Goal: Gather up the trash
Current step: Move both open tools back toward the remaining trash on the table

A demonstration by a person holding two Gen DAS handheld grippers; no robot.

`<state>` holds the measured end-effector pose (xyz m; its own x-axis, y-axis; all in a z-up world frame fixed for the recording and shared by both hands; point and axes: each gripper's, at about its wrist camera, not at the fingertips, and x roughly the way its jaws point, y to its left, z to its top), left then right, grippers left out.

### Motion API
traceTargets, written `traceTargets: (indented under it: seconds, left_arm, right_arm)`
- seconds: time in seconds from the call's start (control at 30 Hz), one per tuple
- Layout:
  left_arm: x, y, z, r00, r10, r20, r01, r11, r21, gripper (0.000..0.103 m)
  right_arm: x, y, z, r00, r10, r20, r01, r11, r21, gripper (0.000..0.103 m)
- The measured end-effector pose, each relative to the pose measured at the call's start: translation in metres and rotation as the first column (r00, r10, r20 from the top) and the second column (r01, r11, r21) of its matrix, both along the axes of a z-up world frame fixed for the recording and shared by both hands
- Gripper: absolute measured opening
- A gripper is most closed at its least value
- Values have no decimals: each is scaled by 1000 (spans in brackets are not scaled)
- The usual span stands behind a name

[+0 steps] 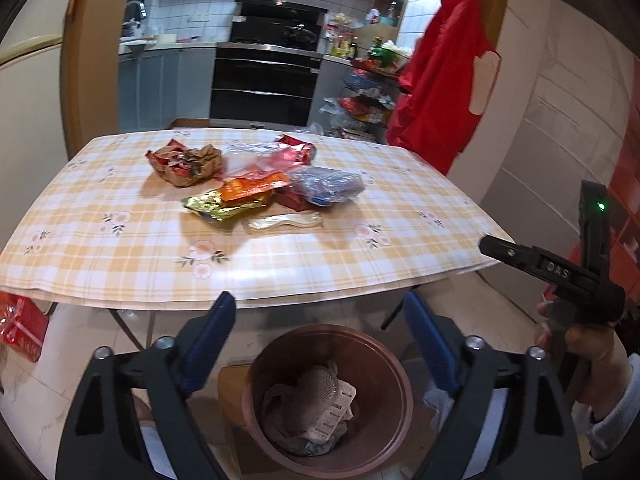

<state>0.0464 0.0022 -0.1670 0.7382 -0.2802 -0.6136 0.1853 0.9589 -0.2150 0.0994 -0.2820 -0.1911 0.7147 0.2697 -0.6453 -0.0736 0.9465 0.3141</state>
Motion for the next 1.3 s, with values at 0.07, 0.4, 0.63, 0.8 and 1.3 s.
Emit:
traceTargets:
  seconds: [0.07,0.4,0.63,0.8,1.3]
  left_arm:
    - [0,5,1,1000,21,-2,-21,1000,0,90]
    - [8,25,-4,995,100,-17,-100,995,10,93]
    - [17,30,-14,994,102,-44,-102,995,17,93]
    - [27,31,-23,993,96,-72,-94,995,31,93]
    - [81,50,-27,987,125,-104,-120,992,48,93]
  right_arm:
    - [0,2,0,1000,5,1,-5,1000,-6,97]
    - [6,8,-5,1000,18,-19,-18,1000,-23,97]
    - [16,13,-11,998,25,-49,-26,999,-22,97]
    - [24,19,-15,998,27,-61,-31,997,-75,97]
    - [92,22,-23,992,38,-123,-43,998,-42,98]
